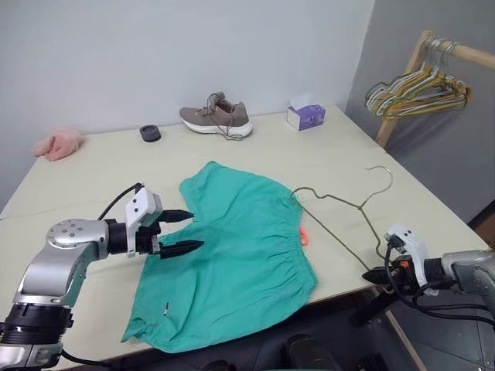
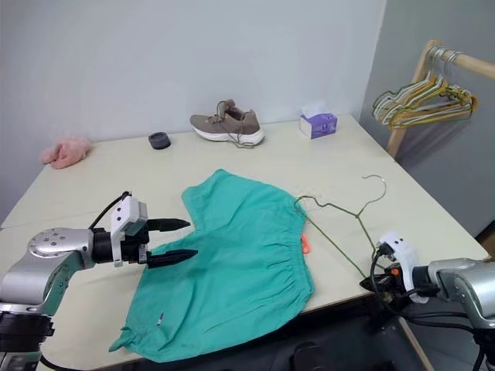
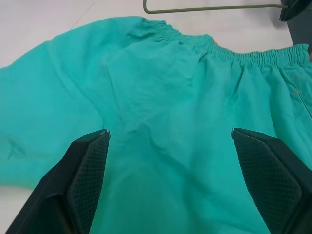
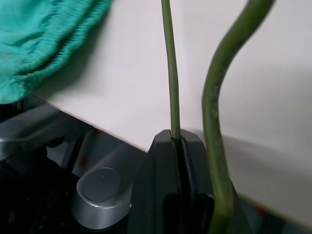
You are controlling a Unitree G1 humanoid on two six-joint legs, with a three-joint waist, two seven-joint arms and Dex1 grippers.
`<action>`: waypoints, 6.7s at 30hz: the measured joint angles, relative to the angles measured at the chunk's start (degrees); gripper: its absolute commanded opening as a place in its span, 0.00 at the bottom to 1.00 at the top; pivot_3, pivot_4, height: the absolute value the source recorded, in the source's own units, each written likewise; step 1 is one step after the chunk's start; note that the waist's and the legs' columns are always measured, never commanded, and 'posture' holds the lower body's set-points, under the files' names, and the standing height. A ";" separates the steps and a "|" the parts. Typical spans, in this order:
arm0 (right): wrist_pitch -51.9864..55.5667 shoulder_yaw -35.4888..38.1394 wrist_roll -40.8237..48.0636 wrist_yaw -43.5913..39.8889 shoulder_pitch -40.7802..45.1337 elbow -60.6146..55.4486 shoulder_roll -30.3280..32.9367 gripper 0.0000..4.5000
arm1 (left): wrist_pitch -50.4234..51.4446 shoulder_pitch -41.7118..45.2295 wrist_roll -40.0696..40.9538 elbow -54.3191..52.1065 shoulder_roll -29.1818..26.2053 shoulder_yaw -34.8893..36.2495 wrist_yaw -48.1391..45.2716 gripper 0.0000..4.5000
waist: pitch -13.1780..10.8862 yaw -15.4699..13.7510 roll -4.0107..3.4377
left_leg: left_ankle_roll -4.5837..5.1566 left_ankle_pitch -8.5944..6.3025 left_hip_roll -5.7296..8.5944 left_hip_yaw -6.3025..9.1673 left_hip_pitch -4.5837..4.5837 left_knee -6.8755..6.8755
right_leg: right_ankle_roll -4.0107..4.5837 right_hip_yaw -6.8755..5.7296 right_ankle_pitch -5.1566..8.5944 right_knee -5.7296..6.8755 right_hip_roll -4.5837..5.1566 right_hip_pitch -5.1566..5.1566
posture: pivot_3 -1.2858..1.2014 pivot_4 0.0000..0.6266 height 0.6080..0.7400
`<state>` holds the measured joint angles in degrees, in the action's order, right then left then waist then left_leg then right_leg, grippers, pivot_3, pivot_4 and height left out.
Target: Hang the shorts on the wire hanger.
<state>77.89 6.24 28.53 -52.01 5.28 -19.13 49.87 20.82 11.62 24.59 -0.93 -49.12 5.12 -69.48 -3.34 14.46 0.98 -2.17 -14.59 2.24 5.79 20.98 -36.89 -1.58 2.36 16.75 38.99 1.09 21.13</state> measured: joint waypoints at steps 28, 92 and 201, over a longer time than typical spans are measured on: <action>12.98 7.41 13.26 6.36 -6.29 -4.86 -1.77 0.00 | -1.34 2.82 -1.27 3.06 0.58 -1.28 -1.08 0.94 | 0.03 1.25 0.08 | 0.01 -0.02 0.01 -0.04 0.03 0.01 | -0.08 0.04 0.05 -0.03 -0.01 0.01 | 0.38 0.00 1.00; 14.15 6.72 20.68 13.40 -4.48 -3.16 -5.00 0.00 | -1.76 3.52 -0.97 3.03 0.53 -1.41 -2.54 0.97 | 0.04 1.32 0.09 | 0.06 -0.05 0.00 -0.08 0.04 0.02 | -0.12 0.09 0.07 -0.05 -0.02 0.01 | 0.38 0.00 1.00; -41.93 -36.60 -28.42 -4.91 29.20 -0.92 -3.14 0.00 | -18.58 14.56 -12.04 11.38 -0.51 -8.25 -8.22 0.73 | 0.08 1.44 0.14 | 0.05 -0.05 0.04 0.18 0.33 -0.09 | -0.17 -0.05 0.01 0.00 0.08 0.28 | 0.39 0.00 1.00</action>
<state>35.95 -30.36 0.11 -56.92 34.48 -20.06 46.73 2.24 26.18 12.55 10.45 -49.63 -3.13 -77.70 -3.26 15.90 1.12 -2.12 -14.63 2.29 5.96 21.31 -36.98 -1.75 2.31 16.76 38.99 1.17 21.41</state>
